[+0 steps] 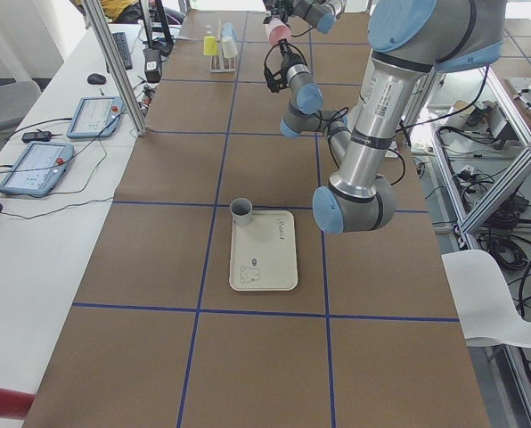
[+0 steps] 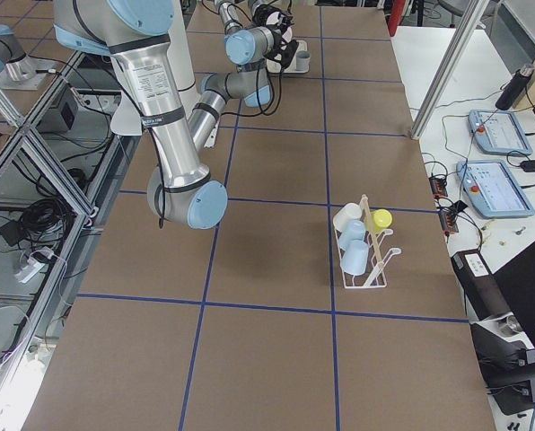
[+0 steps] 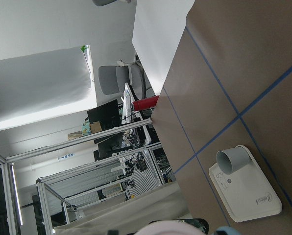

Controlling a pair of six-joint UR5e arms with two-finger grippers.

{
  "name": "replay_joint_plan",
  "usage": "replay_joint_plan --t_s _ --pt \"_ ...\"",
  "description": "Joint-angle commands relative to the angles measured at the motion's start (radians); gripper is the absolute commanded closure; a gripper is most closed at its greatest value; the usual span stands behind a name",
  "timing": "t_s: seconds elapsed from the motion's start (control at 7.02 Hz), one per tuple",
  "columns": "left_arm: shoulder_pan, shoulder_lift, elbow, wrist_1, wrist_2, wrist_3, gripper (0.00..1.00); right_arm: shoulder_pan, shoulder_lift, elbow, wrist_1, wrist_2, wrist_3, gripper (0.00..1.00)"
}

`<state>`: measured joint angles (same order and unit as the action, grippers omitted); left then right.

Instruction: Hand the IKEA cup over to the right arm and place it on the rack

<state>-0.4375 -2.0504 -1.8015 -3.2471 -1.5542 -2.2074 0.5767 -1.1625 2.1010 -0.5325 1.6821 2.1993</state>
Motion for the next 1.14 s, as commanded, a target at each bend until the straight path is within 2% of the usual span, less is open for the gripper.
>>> replay_joint_plan --t_s 0.0,0.14,0.28,0.43,0.57,0.71,1.0 --pt "0.000 -0.002 -0.001 0.016 0.002 0.000 0.33 0.000 0.000 0.001 0.000 -0.002 0.000 0.95" --pt "0.000 -0.002 -0.004 0.021 0.002 0.000 0.31 0.000 0.001 0.001 -0.001 -0.002 0.000 1.00" --pt "0.000 -0.002 -0.004 0.023 0.002 0.000 0.13 0.000 0.001 0.001 0.000 -0.002 0.000 1.00" --pt "-0.001 -0.001 -0.012 0.035 0.002 0.000 0.01 0.002 0.000 0.005 -0.001 -0.004 0.000 1.00" --pt "-0.007 0.004 -0.013 0.036 0.005 0.003 0.01 0.012 -0.012 0.011 -0.001 -0.004 -0.003 1.00" --pt "-0.009 0.012 -0.013 0.038 0.005 0.043 0.01 0.070 -0.055 0.013 -0.001 -0.007 -0.009 1.00" --pt "-0.021 0.024 -0.009 0.036 0.005 0.058 0.01 0.264 -0.144 -0.037 -0.010 0.004 -0.042 1.00"
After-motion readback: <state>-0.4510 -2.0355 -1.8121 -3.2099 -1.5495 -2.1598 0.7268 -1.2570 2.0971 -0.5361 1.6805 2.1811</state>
